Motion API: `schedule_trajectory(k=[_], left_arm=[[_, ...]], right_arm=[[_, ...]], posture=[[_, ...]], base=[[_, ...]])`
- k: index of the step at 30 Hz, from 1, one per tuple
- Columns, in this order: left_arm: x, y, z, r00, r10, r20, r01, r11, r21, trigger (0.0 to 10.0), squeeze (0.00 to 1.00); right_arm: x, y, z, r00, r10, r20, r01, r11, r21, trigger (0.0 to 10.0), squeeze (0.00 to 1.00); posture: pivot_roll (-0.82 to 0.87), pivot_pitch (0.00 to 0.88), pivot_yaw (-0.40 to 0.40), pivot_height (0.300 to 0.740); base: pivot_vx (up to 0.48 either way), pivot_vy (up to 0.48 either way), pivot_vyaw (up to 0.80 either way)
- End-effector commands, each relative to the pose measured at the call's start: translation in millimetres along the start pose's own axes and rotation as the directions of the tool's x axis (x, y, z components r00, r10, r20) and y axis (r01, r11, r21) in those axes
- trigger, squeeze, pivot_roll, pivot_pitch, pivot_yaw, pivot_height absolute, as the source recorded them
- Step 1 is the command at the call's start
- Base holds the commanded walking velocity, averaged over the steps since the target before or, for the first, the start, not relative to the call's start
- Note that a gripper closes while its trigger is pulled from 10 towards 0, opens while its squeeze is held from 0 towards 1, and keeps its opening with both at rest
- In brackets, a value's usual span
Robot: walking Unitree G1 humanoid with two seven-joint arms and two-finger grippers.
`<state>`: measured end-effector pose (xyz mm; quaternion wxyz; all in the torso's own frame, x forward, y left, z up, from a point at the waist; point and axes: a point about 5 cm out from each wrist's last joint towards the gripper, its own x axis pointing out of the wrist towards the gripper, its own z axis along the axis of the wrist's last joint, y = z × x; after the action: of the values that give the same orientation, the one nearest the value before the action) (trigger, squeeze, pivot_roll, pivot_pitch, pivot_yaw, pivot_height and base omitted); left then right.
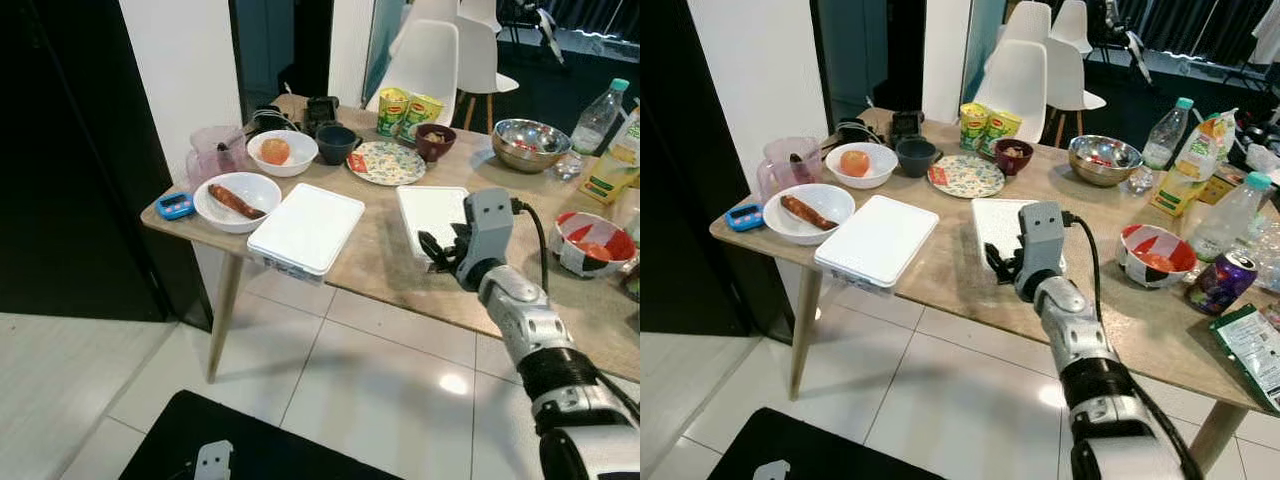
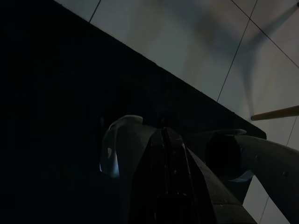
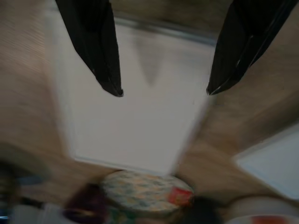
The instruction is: Restocking fridge
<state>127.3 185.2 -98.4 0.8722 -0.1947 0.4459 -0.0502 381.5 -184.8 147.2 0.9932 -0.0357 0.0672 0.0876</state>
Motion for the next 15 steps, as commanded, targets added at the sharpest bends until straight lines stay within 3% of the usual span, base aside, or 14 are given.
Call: schedule_trajectory(k=[1, 2, 3, 4, 6, 10, 15], left_arm=[[-2.7, -2.0, -14.8, 0.999, -0.006, -0.046, 0.005, 1.000, -0.021, 10.0, 0.00], [-2.7, -2.0, -14.8, 0.999, -0.006, -0.046, 0.005, 1.000, -0.021, 10.0, 0.00], [-4.7, 0.7, -16.5, 0.999, 0.000, -0.050, -0.001, 1.000, -0.019, 10.0, 0.00], [-4.7, 0.7, -16.5, 0.999, 0.000, -0.050, -0.001, 1.000, -0.019, 10.0, 0.00], [-5.2, 1.2, -17.4, 0.998, -0.001, -0.055, 0.000, 1.000, -0.013, 10.0, 0.00], [-4.6, 0.9, -15.8, 0.999, -0.002, -0.052, 0.002, 1.000, -0.008, 10.0, 0.00], [-2.4, -1.6, -12.9, 0.999, -0.009, -0.048, 0.009, 1.000, 0.002, 10.0, 0.00]], right_arm=[[0.0, -3.5, -3.1, 0.999, -0.022, -0.029, 0.021, 1.000, -0.019, 10.0, 0.00], [0.0, -3.5, -3.1, 0.999, -0.022, -0.029, 0.021, 1.000, -0.019, 10.0, 0.00], [-1.1, -24.4, 3.9, 0.992, -0.108, -0.057, 0.102, 0.990, -0.095, 10.0, 0.00], [-1.1, -24.4, 3.9, 0.992, -0.108, -0.057, 0.102, 0.990, -0.095, 10.0, 0.00], [-4.4, -40.0, 10.7, 0.986, -0.154, -0.062, 0.140, 0.972, -0.191, 10.0, 0.00], [-6.4, -42.9, 13.5, 0.990, -0.130, -0.063, 0.106, 0.951, -0.291, 10.0, 0.00], [-4.5, -28.6, 8.5, 0.996, -0.048, -0.070, 0.016, 0.911, -0.412, 10.0, 0.00]], posture=[[0.12, 0.000, -0.102, 0.740], [0.12, 0.000, -0.102, 0.740], [0.11, 0.000, -0.097, 0.740], [0.11, 0.000, -0.097, 0.740], [0.11, 0.000, -0.096, 0.740], [0.10, 0.000, -0.098, 0.740], [0.09, 0.000, -0.095, 0.740]], base=[[0.000, 0.000, 0.00], [0.000, 0.000, 0.00], [0.000, 0.000, 0.00], [0.000, 0.000, 0.00], [0.000, 0.000, 0.00], [0.000, 0.000, 0.00], [0.000, 0.000, 0.00]])
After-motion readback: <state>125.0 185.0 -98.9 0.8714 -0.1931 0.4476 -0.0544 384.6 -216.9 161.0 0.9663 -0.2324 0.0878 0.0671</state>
